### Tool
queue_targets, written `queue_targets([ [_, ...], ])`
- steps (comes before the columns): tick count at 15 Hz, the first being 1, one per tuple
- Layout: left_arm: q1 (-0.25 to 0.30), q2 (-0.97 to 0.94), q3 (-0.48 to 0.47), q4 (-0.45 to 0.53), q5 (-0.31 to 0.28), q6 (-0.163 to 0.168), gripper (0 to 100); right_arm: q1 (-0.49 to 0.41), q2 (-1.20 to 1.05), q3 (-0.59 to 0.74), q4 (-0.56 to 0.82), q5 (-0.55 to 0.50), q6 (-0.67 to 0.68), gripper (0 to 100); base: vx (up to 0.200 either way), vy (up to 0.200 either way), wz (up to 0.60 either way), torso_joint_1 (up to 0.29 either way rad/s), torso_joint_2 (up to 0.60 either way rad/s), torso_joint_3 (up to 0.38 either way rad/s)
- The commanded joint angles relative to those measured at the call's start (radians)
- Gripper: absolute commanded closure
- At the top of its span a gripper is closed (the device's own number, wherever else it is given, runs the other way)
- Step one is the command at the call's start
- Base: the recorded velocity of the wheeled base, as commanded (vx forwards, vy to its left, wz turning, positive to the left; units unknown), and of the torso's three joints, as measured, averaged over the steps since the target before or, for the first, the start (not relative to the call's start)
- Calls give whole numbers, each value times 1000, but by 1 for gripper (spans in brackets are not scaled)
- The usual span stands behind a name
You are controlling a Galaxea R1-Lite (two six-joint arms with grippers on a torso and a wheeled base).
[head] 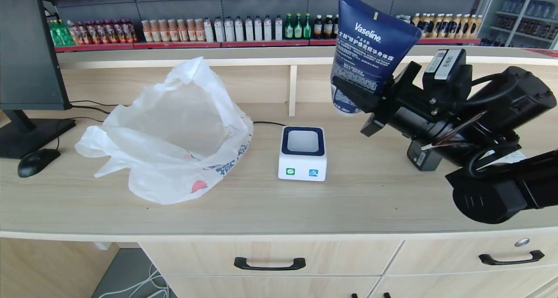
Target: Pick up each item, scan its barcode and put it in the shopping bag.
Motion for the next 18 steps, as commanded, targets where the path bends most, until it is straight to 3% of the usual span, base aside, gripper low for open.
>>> queue_targets([
  [1,1,0,0,0,0,0,0,-31,63,-53,3,-5,-69,100,0,0,0,0,0,0],
  [3,1,0,0,0,0,0,0,-66,54,-68,3,9,-165,100,0,0,0,0,0,0],
  [7,1,0,0,0,0,0,0,-66,90,-73,3,205,-294,100,0,0,0,0,0,0],
  [9,1,0,0,0,0,0,0,-60,167,-162,6,238,-296,100,0,0,0,0,0,0],
  [14,1,0,0,0,0,0,0,-57,173,-136,61,251,-354,100,0,0,0,0,0,0],
  [18,1,0,0,0,0,0,0,81,172,-136,63,288,-369,100,0,0,0,0,0,0],
])
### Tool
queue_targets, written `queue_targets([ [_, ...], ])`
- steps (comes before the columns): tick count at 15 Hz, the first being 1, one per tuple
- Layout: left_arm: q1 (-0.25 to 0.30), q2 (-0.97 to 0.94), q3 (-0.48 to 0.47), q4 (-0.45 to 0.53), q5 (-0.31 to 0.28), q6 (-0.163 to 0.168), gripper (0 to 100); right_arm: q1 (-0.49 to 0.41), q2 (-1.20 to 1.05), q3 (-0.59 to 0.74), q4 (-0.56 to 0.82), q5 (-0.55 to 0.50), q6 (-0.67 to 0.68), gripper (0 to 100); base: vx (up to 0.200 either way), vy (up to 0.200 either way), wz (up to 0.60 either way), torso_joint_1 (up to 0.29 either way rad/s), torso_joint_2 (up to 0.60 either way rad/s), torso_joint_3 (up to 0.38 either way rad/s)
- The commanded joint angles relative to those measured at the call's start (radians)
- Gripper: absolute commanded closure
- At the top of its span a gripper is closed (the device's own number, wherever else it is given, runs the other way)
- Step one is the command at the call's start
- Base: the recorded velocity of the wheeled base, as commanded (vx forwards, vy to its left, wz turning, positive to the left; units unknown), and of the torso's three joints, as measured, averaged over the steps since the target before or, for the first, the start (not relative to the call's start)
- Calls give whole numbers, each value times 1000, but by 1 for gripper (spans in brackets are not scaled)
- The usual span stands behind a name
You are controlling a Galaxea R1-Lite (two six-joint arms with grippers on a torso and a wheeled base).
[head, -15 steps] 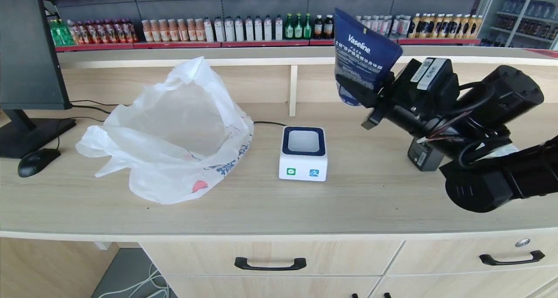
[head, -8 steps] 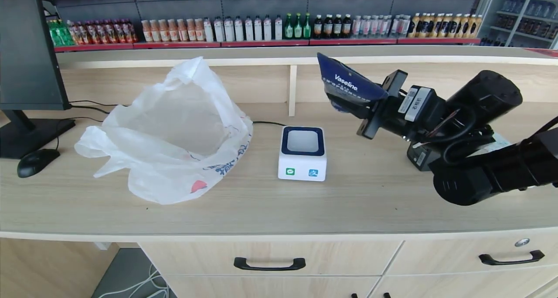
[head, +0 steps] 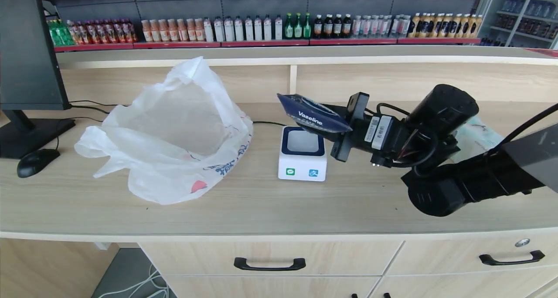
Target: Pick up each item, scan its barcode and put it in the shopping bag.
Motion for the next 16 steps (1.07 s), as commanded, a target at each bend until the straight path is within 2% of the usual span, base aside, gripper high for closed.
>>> queue_targets([
  [1,-1,0,0,0,0,0,0,38,2,17,1,0,-35,100,0,0,0,0,0,0],
  [4,0,0,0,-2,0,0,0,-4,0,48,1,10,-65,100,0,0,0,0,0,0],
  [6,0,0,0,0,0,0,0,-22,5,28,0,60,-77,100,0,0,0,0,0,0],
  [9,0,0,0,0,0,0,0,-71,34,2,1,77,-111,100,0,0,0,0,0,0],
  [16,0,0,0,0,0,0,0,-62,110,-63,1,99,-130,100,0,0,0,0,0,0],
])
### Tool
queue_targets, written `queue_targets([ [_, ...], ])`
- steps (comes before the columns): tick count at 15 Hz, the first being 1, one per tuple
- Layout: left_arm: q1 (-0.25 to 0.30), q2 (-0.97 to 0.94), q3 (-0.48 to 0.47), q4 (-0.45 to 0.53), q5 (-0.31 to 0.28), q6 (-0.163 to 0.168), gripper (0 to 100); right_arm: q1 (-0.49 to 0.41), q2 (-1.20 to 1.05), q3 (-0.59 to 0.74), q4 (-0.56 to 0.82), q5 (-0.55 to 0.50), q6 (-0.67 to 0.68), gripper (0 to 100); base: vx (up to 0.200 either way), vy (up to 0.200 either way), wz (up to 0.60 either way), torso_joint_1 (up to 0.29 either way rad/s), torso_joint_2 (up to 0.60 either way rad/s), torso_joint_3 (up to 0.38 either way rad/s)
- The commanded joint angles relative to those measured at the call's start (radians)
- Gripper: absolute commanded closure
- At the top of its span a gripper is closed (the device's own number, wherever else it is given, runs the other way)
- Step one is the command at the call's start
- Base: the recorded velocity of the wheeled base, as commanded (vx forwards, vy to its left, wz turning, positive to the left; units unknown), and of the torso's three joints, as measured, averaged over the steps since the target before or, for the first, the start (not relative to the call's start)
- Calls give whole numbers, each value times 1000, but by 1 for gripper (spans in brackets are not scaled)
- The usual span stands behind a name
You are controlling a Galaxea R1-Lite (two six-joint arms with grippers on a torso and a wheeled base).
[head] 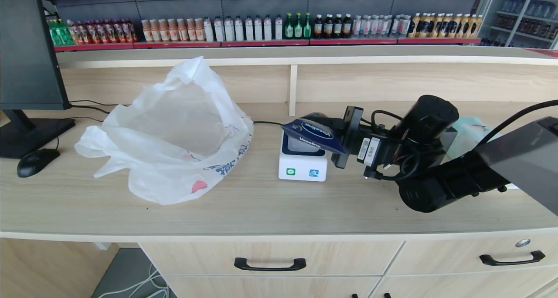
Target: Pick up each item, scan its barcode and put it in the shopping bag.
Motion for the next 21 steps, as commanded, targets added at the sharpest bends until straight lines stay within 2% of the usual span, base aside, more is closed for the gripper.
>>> queue_targets([
  [1,0,0,0,0,0,0,0,-2,16,-6,-1,0,-2,100,0,0,0,0,0,0],
  [11,0,0,0,0,0,0,0,13,16,-1,-1,-12,3,100,0,0,0,0,0,0],
  [15,0,0,0,0,0,0,0,30,-35,-37,-5,-75,70,100,0,0,0,0,0,0],
  [17,0,0,0,0,0,0,0,42,-55,-23,-30,-181,154,100,0,0,0,0,0,0],
  [19,0,0,0,0,0,0,0,74,-73,26,-142,-293,280,100,0,0,0,0,0,0],
  [20,0,0,0,0,0,0,0,96,-96,48,-185,-384,348,100,0,0,0,0,0,0],
  [21,0,0,0,0,0,0,0,107,-106,55,-185,-423,372,100,0,0,0,0,0,0],
])
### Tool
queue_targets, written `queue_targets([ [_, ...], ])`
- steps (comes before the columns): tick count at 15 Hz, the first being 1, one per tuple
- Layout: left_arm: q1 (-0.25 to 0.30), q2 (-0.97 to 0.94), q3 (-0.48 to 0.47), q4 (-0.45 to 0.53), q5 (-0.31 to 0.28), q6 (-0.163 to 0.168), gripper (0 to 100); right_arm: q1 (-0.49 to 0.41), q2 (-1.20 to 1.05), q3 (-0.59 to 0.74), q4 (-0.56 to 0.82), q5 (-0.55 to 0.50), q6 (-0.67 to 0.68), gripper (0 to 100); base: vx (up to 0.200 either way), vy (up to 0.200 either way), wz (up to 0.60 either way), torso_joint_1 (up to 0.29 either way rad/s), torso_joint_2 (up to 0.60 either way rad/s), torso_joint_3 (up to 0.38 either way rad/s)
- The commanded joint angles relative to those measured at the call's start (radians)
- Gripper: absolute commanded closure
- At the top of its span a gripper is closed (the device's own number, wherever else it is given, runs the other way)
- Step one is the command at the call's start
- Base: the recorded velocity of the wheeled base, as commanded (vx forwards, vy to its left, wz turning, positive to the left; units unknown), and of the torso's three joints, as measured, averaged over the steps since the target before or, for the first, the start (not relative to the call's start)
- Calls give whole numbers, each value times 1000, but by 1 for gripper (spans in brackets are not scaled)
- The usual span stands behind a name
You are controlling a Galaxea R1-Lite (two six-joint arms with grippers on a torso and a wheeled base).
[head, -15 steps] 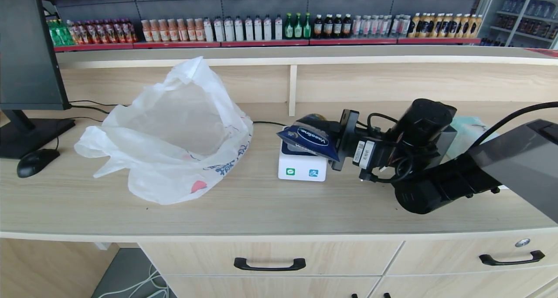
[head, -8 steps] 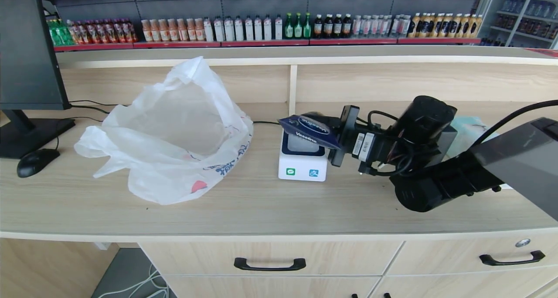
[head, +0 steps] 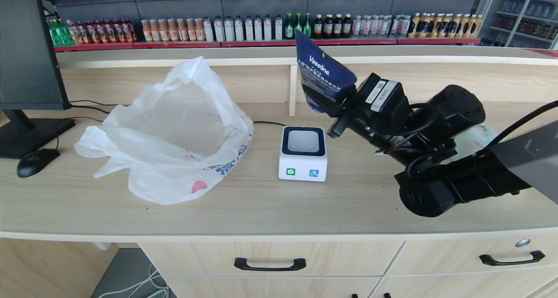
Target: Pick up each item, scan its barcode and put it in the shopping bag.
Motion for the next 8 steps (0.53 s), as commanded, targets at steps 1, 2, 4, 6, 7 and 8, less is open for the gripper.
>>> queue_targets([
  [1,1,0,0,0,0,0,0,44,-77,49,-9,-86,74,100,0,0,0,0,0,0],
  [2,1,0,0,0,0,0,0,44,-100,86,-9,-108,129,100,0,0,0,0,0,0],
  [4,1,0,0,0,0,0,0,28,-151,167,-9,-175,200,100,0,0,0,0,0,0],
  [6,1,0,0,0,0,0,0,17,-214,204,-9,-355,310,100,0,0,0,0,0,0],
  [7,1,0,0,0,0,3,0,16,-228,221,-9,-462,381,100,0,0,0,0,0,0],
  [8,1,0,0,0,0,3,0,16,-235,232,-9,-505,416,100,0,0,0,0,0,0],
])
